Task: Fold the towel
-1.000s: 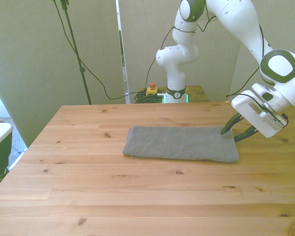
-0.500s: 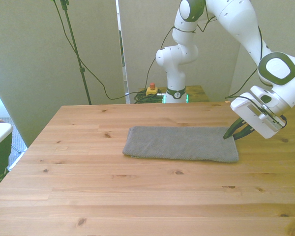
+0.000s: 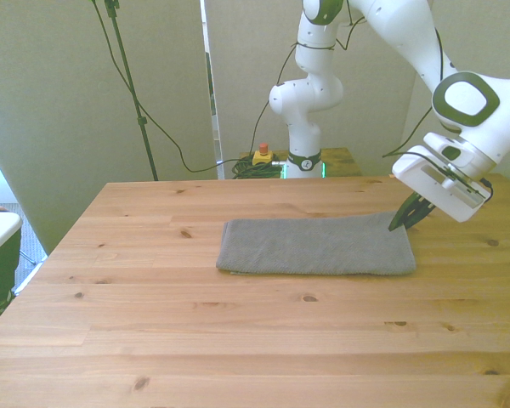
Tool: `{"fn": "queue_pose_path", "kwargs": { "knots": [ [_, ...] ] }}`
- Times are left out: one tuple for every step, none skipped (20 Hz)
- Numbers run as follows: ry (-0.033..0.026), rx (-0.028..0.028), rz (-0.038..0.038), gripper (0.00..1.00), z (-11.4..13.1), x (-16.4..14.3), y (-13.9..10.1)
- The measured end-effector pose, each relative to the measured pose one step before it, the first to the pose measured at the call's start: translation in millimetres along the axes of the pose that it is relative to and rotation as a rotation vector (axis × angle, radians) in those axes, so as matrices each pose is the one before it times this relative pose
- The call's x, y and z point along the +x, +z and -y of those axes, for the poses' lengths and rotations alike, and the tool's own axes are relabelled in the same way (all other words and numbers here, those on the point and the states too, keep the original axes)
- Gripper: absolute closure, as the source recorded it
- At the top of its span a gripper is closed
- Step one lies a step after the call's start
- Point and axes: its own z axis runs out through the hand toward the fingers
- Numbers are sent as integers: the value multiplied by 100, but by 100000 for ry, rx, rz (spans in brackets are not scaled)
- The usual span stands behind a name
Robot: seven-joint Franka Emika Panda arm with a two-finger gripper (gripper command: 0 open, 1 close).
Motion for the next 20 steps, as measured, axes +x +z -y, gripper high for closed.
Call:
{"fn": "queue_pose_path", "kwargs": {
  "knots": [
    [834,1243,1100,100,-881,804,-601],
    [1179,1010,1093,100,-813,883,-472],
    [1281,1236,678,100,-844,1146,-450],
    [1741,1554,1327,100,-1055,1597,-398],
    [1299,871,902,100,-806,1204,-286],
    [1391,1124,632,100,-814,1289,-318],
    [1619,1261,838,100,-828,1220,-355],
    [1578,1234,1025,100,-925,1222,-396],
    [1556,1169,440,100,-1003,1284,-423],
    [1569,843,270,100,-1070,1374,-384],
    [1889,1031,737,100,-1067,1294,-348],
    [1455,886,706,100,-1047,1261,-269],
    [1523,788,290,100,-921,1091,-205],
    [1183,703,130,100,-859,966,-163],
    [1277,425,586,100,-836,848,-38],
    [1442,470,693,100,-769,845,40],
    [1548,383,471,100,-755,969,220],
    [1446,-133,458,100,-704,1001,485],
    [1431,-232,400,100,-680,1082,707],
    [1419,-447,484,100,-650,1051,844]
  ]
}}
